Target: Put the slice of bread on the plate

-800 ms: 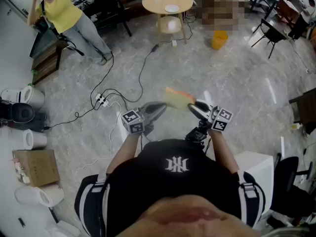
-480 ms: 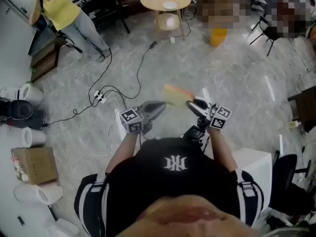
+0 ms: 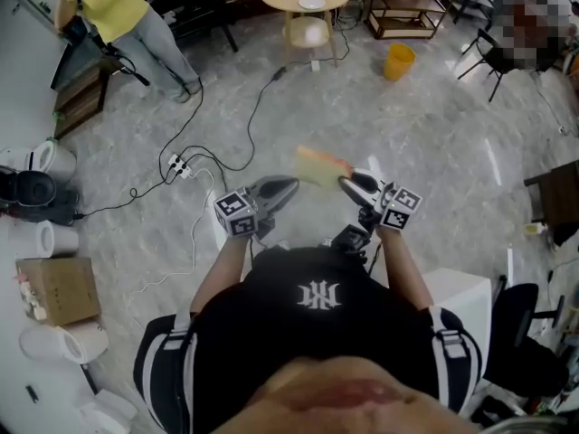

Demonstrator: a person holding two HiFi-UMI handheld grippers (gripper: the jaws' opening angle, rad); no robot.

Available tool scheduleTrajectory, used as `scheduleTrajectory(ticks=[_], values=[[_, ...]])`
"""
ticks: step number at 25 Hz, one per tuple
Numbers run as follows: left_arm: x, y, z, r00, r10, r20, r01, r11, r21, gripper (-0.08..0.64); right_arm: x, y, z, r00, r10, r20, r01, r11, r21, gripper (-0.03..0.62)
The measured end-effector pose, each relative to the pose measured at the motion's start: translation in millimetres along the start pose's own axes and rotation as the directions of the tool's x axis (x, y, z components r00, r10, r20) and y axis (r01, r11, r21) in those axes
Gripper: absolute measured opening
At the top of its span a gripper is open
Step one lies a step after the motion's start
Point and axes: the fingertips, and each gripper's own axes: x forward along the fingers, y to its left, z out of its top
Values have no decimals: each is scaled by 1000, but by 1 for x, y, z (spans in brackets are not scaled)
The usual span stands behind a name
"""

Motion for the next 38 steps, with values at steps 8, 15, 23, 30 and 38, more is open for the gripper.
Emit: scheduleTrajectory(ticks=[8,15,23,30,38], values=[[9,-9,-4,1000,9,-21,-9,1000,1,8,-17,-5,5,1000,-19,13,20,1000,-8,95],[14,-13,-3,1000,18,-14,-18,1000,21,7,-32,-11,12,999,-34,24,34,999,-19,95],[26,-14,-5,999,43,-17,-43,999,24,8,-50,-14,12,999,-52,-7,52,996,-67,97],[39,-13,-9,998,62,-29,-62,998,17,8,-73,-25,10,997,-78,-2,78,996,-48,97],[48,-11,-20,996,57,-65,-56,998,11,8,-87,-41,6,993,-112,32,113,993,-32,97]])
